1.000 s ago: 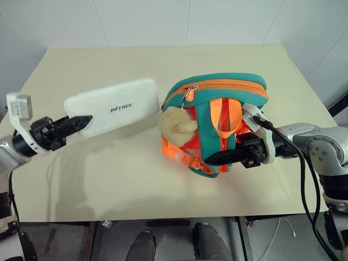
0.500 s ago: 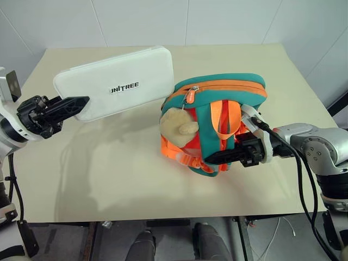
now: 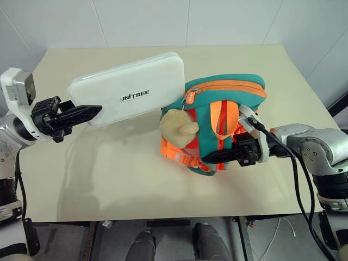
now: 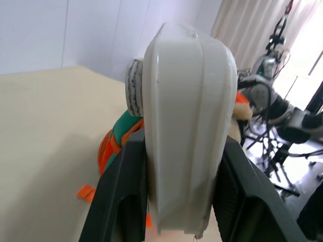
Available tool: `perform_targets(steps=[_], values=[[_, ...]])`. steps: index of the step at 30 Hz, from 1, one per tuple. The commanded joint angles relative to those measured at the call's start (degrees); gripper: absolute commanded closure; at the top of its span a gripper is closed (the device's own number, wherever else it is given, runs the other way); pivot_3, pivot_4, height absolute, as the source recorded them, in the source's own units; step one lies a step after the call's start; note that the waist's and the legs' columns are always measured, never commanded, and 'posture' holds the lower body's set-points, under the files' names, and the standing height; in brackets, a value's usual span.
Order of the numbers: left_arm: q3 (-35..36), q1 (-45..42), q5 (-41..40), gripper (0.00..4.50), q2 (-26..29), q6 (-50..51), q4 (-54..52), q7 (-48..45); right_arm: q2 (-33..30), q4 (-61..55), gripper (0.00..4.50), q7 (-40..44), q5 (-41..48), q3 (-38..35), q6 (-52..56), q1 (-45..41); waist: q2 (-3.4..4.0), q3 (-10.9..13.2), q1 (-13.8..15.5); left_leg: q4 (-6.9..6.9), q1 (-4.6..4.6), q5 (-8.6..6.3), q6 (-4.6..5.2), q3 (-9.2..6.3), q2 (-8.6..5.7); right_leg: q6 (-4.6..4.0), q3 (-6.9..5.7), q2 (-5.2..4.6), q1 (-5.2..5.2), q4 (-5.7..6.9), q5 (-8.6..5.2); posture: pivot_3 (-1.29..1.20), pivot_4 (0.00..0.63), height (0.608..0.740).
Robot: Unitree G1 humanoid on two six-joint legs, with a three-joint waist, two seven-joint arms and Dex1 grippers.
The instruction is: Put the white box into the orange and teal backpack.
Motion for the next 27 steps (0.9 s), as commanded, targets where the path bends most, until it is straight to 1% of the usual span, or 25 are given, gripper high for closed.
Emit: perform_targets(steps=[1, 4, 8, 11, 15, 17, 23, 27], values=[[-1.9, -2.6, 4.8, 3.17, -0.5, -6.9, 0.9, 0.3, 0.4, -1.5, 4.30, -0.2, 0.8, -0.4, 0.1, 0.2, 0.00, 0.0, 0.2, 0.05, 0.00, 0.00, 0.00, 0.00, 0.00, 0.00, 0.00, 0.01, 0.03, 0.00, 0.01, 0.00, 0.150, 0.740], [-2.9, -3.6, 6.4, 3.17, -0.4, -10.1, 1.1, -0.5, 0.4, -1.8, 4.30, -0.5, 1.0, -0.6, 0.2, 0.5, 0.00, 0.0, 0.4, 0.14, 0.00, -0.01, 0.02, 0.00, 0.00, 0.03, 0.00, 0.00, 0.08, -0.01, 0.05, 0.00, 0.150, 0.740], [-2.9, -3.4, 5.6, 3.17, 1.7, -8.6, 1.4, -2.6, 0.5, -1.9, 4.30, -0.7, 1.1, -0.9, 0.2, 0.7, 0.00, 0.0, 0.6, 0.17, 0.00, -0.08, 0.14, 0.00, 0.00, 0.04, 0.00, 0.02, 0.10, 0.01, 0.06, 0.00, 0.150, 0.740], [-3.1, -2.0, 6.5, 3.17, 3.8, -8.8, 1.6, -4.8, 0.6, -1.8, 4.30, -0.7, 1.2, -0.9, 0.1, 0.8, 0.00, 0.0, 0.5, 0.18, 0.00, -0.09, 0.16, 0.00, 0.00, 0.04, 0.00, 0.02, 0.10, 0.02, 0.07, 0.00, 0.150, 0.740], [-4.8, -0.7, 9.8, 3.17, 6.5, -11.7, 2.6, -7.9, 1.0, -1.4, 4.30, -0.6, 0.9, -0.8, -0.2, 0.6, 0.00, 0.0, 0.3, 0.18, 0.01, -0.09, 0.16, 0.00, 0.01, 0.04, 0.00, 0.04, 0.10, 0.03, 0.07, 0.00, 0.150, 0.740], [-6.2, -0.9, 12.9, 3.17, 7.1, -15.9, 3.6, -8.7, 1.3, -1.0, 4.30, -0.6, 0.7, -0.6, -0.3, 0.4, 0.00, 0.0, 0.3, 0.18, 0.02, -0.09, 0.16, 0.00, 0.02, 0.03, 0.00, 0.05, 0.10, 0.03, 0.07, 0.00, 0.150, 0.740], [-9.2, -2.6, 18.9, 3.17, 6.6, -25.5, 6.0, -9.1, 2.1, -0.7, 4.30, -0.7, 0.5, -0.5, -0.5, 0.2, 0.00, 0.0, 0.4, 0.19, 0.03, -0.09, 0.16, 0.00, 0.10, -0.01, 0.00, 0.15, 0.11, 0.02, 0.11, 0.00, 0.150, 0.740], [-10.6, -7.5, 21.0, 3.17, 4.3, -29.8, 8.9, -7.5, 2.5, -0.8, 4.30, -1.0, 0.6, -0.7, -0.4, 0.3, 0.00, 0.0, 0.8, 0.21, 0.03, -0.09, 0.16, 0.00, 0.12, -0.02, 0.00, 0.16, 0.12, 0.03, 0.12, 0.00, 0.150, 0.740]])
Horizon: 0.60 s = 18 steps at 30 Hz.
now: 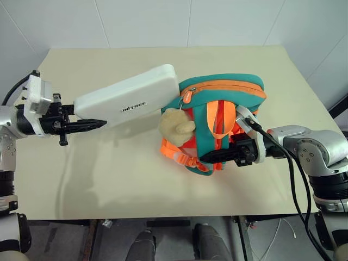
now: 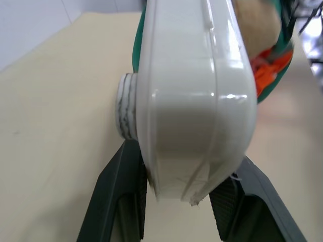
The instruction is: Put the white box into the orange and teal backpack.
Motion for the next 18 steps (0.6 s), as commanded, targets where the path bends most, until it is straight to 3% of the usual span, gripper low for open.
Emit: perform_targets(steps=[1, 6, 13, 18], values=[[-1.2, -4.6, 2.4, 3.17, -0.7, -3.4, 2.1, 0.5, 0.8, -0.9, 4.30, -0.2, 0.7, -0.3, -0.2, -0.1, 0.00, 0.0, 0.2, 0.02, 0.00, 0.00, 0.00, 0.00, 0.00, 0.00, 0.00, 0.02, 0.00, 0.00, 0.02, 0.00, 0.150, 0.740], [-0.7, -8.5, 0.9, 3.17, 0.4, -0.3, 5.0, -0.8, 1.1, -1.3, 4.30, -0.6, 0.8, -0.6, 0.0, 0.2, 0.00, 0.0, 0.1, 0.03, -0.01, 0.00, 0.00, 0.00, 0.01, 0.02, 0.00, 0.03, 0.01, -0.01, 0.04, 0.00, 0.150, 0.740], [-2.2, -7.7, 2.5, 3.17, 4.5, 3.6, 5.8, -5.5, 1.3, -1.4, 4.30, -0.9, 1.0, -0.8, 0.0, 0.3, 0.00, 0.0, -0.5, 0.02, -0.01, 0.00, 0.00, 0.00, 0.03, 0.02, 0.00, 0.04, 0.01, 0.00, 0.04, 0.00, 0.150, 0.740], [-4.6, -8.6, 6.7, 3.17, 8.1, -0.9, 8.5, -9.0, 1.8, -0.8, 4.30, -0.8, 0.6, -0.3, -0.3, -0.1, 0.00, 0.0, -1.1, 0.03, 0.00, 0.00, 0.01, -0.01, 0.05, 0.02, 0.00, 0.06, 0.01, 0.04, 0.04, 0.00, 0.150, 0.740]])
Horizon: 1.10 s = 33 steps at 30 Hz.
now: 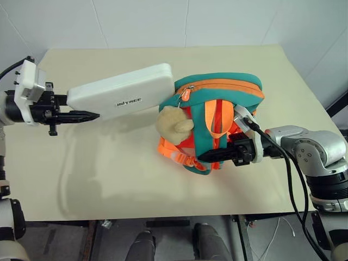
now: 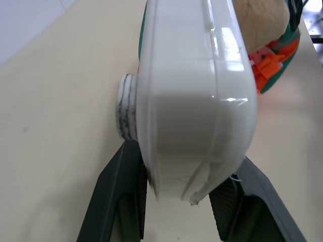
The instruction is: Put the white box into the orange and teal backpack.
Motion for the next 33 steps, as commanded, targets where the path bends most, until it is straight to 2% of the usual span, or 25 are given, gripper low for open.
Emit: perform_targets(steps=[1, 6, 13, 18, 23, 27, 33], values=[[-1.6, -1.9, 2.8, 3.17, 2.5, -3.1, 1.4, -3.3, 0.7, -0.7, 4.30, 0.1, 0.6, 0.0, -0.4, -0.2, 0.01, 0.0, 0.0, 0.00, 0.00, 0.00, 0.00, 0.00, 0.01, 0.00, 0.00, 0.01, 0.00, 0.00, 0.00, 0.00, 0.150, 0.740], [-4.0, -4.5, 5.0, 3.17, 3.5, -7.3, 3.6, -5.5, 0.9, -0.6, 4.30, 0.2, 0.5, 0.1, -0.4, -0.3, 0.00, 0.0, 0.0, 0.00, -0.01, 0.00, 0.00, 0.00, 0.02, 0.00, 0.00, 0.02, 0.00, -0.02, 0.00, 0.00, 0.150, 0.740], [-7.6, -10.1, 3.6, 3.17, 0.4, -8.4, 5.9, -6.5, 1.5, -0.4, 4.30, 0.1, 0.3, 0.2, -0.5, -0.5, 0.00, 0.0, 0.0, -0.01, -0.02, 0.00, 0.00, 0.00, 0.02, 0.00, 0.00, 0.02, -0.01, -0.01, 0.00, 0.00, 0.150, 0.740], [-10.7, -12.9, 1.0, 3.17, -2.3, -6.1, 3.6, -6.5, 1.8, -0.4, 4.30, -0.1, 0.2, 0.3, -0.4, -0.9, 0.00, 0.0, 0.1, 0.06, -0.05, 0.00, 0.00, -0.01, 0.02, 0.01, 0.00, 0.03, -0.01, 0.02, 0.00, 0.00, 0.150, 0.740], [-14.7, -12.3, -3.1, 3.17, -1.1, -2.9, -1.3, -6.5, 1.9, -0.6, 4.30, -0.5, 0.4, 0.1, -0.3, -0.9, 0.00, 0.0, -0.1, 0.04, -0.06, 0.00, 0.00, -0.01, 0.02, 0.01, 0.00, 0.03, -0.01, 0.03, 0.00, 0.00, 0.150, 0.740], [-18.8, -10.8, -6.3, 3.17, 2.4, -1.7, -4.6, -6.5, 2.0, -0.8, 4.30, -0.7, 0.6, 0.0, -0.1, -0.6, 0.00, 0.0, -0.3, 0.00, -0.09, 0.00, 0.00, -0.01, 0.04, 0.01, 0.00, 0.03, -0.03, 0.04, 0.00, 0.00, 0.150, 0.740], [-22.9, -13.1, -9.2, 3.17, 5.5, -1.4, -5.0, -6.5, 2.4, -0.7, 4.30, -1.0, 0.5, 0.1, -0.3, -0.6, 0.00, 0.0, -0.1, 0.00, -0.10, 0.00, 0.01, -0.01, 0.04, 0.01, 0.00, 0.03, -0.03, 0.01, 0.00, 0.00, 0.150, 0.740]])
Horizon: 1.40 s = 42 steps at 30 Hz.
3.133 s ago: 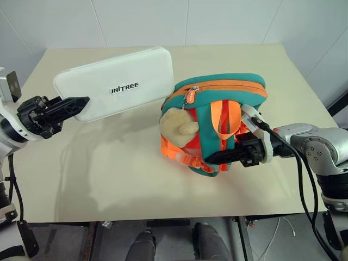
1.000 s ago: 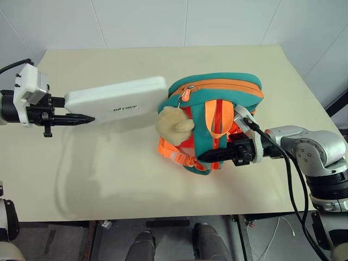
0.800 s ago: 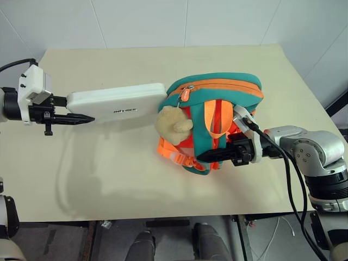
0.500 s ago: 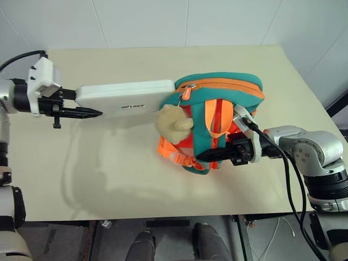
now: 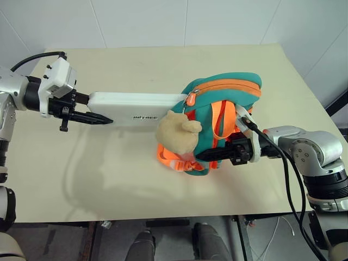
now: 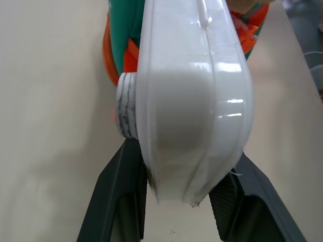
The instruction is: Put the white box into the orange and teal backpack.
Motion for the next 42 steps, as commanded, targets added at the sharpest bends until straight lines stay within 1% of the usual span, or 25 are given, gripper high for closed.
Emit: perform_targets(steps=[1, 5, 8, 12, 15, 19, 26, 29, 33, 35, 39, 42], values=[[-2.7, -2.4, -4.1, 3.17, 1.8, -0.2, -3.8, -6.4, 1.0, -1.2, 4.30, -0.2, 0.9, 0.2, 0.2, -0.5, 0.00, 0.0, 0.0, 0.01, 0.00, 0.00, 0.01, 0.00, 0.00, 0.00, 0.00, 0.00, 0.00, 0.00, 0.00, 0.00, 0.150, 0.740], [-5.0, -3.5, -6.2, 3.17, 2.7, 0.4, -4.2, -6.4, 1.2, -1.1, 4.30, -0.3, 0.9, 0.2, 0.2, -0.5, 0.00, 0.0, 0.0, 0.00, 0.00, -0.01, 0.02, 0.00, 0.01, 0.00, 0.00, 0.02, 0.00, 0.01, 0.00, 0.00, 0.150, 0.740], [-6.0, -5.3, -5.2, 3.17, -0.1, -1.4, -4.1, -6.4, 1.4, -0.9, 4.30, -0.4, 0.8, 0.3, 0.2, -0.7, 0.00, 0.0, 0.1, 0.01, 0.00, -0.01, 0.01, 0.00, 0.01, 0.00, 0.00, 0.02, 0.00, 0.02, 0.00, 0.00, 0.150, 0.740], [-5.4, -7.9, 3.5, 3.17, -6.0, -9.0, -1.4, -5.8, 1.8, -0.9, 4.30, -0.8, 0.7, 0.5, 0.3, -0.8, 0.00, 0.0, 0.5, 0.09, -0.06, 0.01, -0.01, -0.01, 0.00, 0.00, -0.02, 0.02, 0.01, -0.01, 0.00, 0.00, 0.150, 0.740], [-4.8, -8.3, 8.3, 3.17, -8.0, -11.2, -0.8, -4.8, 1.8, -1.1, 4.30, -1.0, 0.9, 0.3, 0.4, -0.8, 0.00, 0.0, 0.5, 0.27, -0.18, 0.02, -0.03, 0.01, 0.00, 0.03, -0.04, 0.03, 0.01, -0.01, 0.01, 0.00, 0.150, 0.740], [-3.4, -8.9, 14.1, 3.17, -9.2, -13.2, 1.5, -1.6, 1.8, -1.3, 4.30, -1.2, 1.1, 0.1, 0.7, -0.5, 0.00, 0.0, 0.5, 0.28, -0.17, 0.02, -0.03, 0.01, 0.00, 0.04, -0.04, 0.03, 0.01, -0.01, 0.01, 0.00, 0.150, 0.740], [-1.6, -9.7, 21.9, 3.17, -9.2, -12.5, 2.3, 2.2, 2.0, -1.4, 4.30, -1.5, 1.2, -0.1, 0.9, -0.4, 0.00, 0.0, 0.4, 0.41, -0.14, -0.01, 0.01, 0.01, 0.00, 0.07, -0.03, 0.04, 0.05, 0.09, 0.04, 0.00, 0.150, 0.740], [-1.3, -10.8, 27.6, 3.17, -9.3, -9.8, 1.9, 8.9, 2.3, -1.4, 4.30, -1.7, 1.3, -0.2, 1.0, -0.3, 0.00, 0.0, 0.3, 0.44, -0.12, 0.00, 0.01, 0.00, 0.00, 0.08, -0.03, 0.04, 0.06, 0.14, 0.04, 0.00, 0.150, 0.740], [1.7, -10.3, 28.1, 3.17, -10.8, -2.6, -1.2, 14.6, 2.5, -1.5, 4.30, -1.9, 1.4, -0.3, 1.1, -0.1, 0.00, 0.0, 0.4, 0.50, -0.11, 0.01, 0.02, -0.01, 0.00, 0.10, -0.03, 0.04, 0.08, 0.21, 0.06, 0.00, 0.150, 0.740], [3.0, -10.0, 27.7, 3.17, -11.5, -0.1, -2.0, 15.9, 2.5, -1.5, 4.30, -1.9, 1.4, -0.3, 1.1, -0.1, 0.00, 0.0, 0.6, 0.51, -0.11, 0.02, 0.04, -0.03, -0.01, 0.10, -0.03, 0.04, 0.09, 0.25, 0.06, 0.00, 0.150, 0.740], [4.4, -8.6, 26.4, 3.17, -11.7, 2.4, -3.7, 15.1, 2.8, -1.5, 4.30, -2.0, 1.5, -0.3, 1.1, -0.1, 0.00, 0.0, 0.7, 0.49, -0.12, 0.03, 0.04, -0.04, -0.01, 0.10, -0.03, 0.04, 0.08, 0.24, 0.06, 0.00, 0.150, 0.740], [6.6, -6.9, 21.6, 3.17, -12.1, 6.8, -6.4, 12.1, 2.9, -1.4, 4.30, -2.1, 1.5, -0.3, 1.1, -0.2, 0.00, 0.0, 0.6, 0.44, -0.13, 0.03, 0.03, -0.03, -0.01, 0.10, -0.03, 0.04, 0.07, 0.23, 0.06, 0.00, 0.150, 0.740]])
